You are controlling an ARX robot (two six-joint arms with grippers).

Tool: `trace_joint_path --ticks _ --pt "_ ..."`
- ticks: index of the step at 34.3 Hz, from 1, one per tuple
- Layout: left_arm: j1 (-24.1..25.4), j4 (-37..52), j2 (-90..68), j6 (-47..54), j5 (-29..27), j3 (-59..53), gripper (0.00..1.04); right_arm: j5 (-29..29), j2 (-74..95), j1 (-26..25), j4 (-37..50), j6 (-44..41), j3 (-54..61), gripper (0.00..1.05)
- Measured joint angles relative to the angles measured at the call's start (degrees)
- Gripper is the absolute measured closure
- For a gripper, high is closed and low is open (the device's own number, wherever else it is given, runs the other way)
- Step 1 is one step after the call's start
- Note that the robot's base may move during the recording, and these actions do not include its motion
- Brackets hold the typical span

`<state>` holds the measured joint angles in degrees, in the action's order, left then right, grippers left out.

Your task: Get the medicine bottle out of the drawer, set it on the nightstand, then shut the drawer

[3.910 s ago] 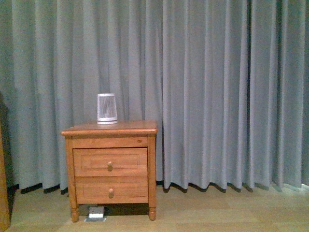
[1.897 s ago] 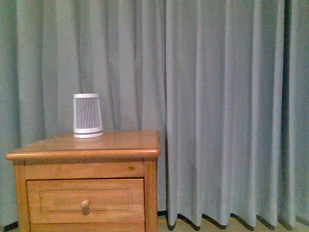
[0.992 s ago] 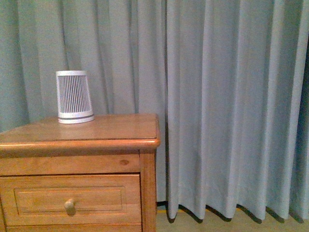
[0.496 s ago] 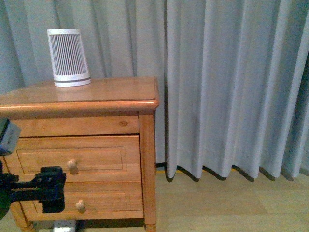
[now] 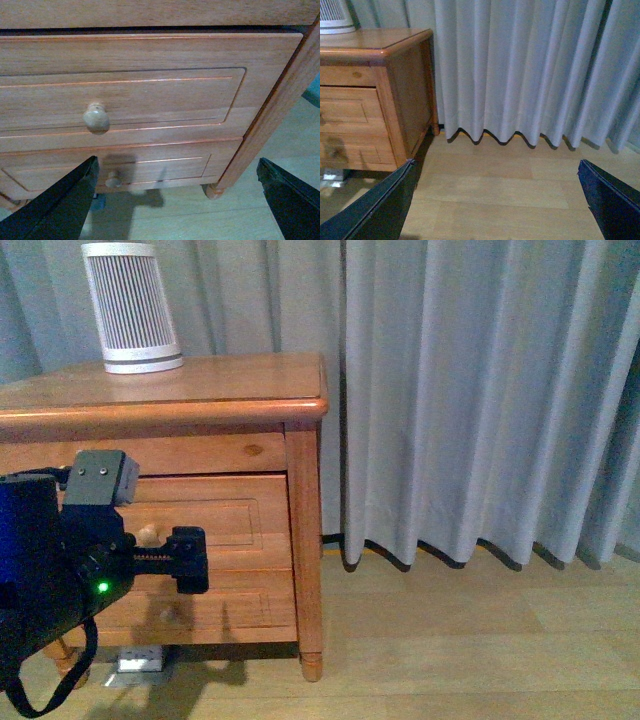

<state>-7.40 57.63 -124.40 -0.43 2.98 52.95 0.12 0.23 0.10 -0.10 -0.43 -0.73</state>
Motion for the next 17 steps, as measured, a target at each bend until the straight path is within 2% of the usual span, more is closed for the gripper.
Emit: trace_joint_path --ticks 8,17 --pt "0.5 1.1 -7.3 3.0 0.4 7.0 0.07 0.0 0.0 0.0 0.0 0.0 0.0 0.07" --pt "3.8 1.4 -12.8 6.4 0.3 13.7 0.07 0.0 0.0 0.0 0.0 0.0 0.0 0.07"
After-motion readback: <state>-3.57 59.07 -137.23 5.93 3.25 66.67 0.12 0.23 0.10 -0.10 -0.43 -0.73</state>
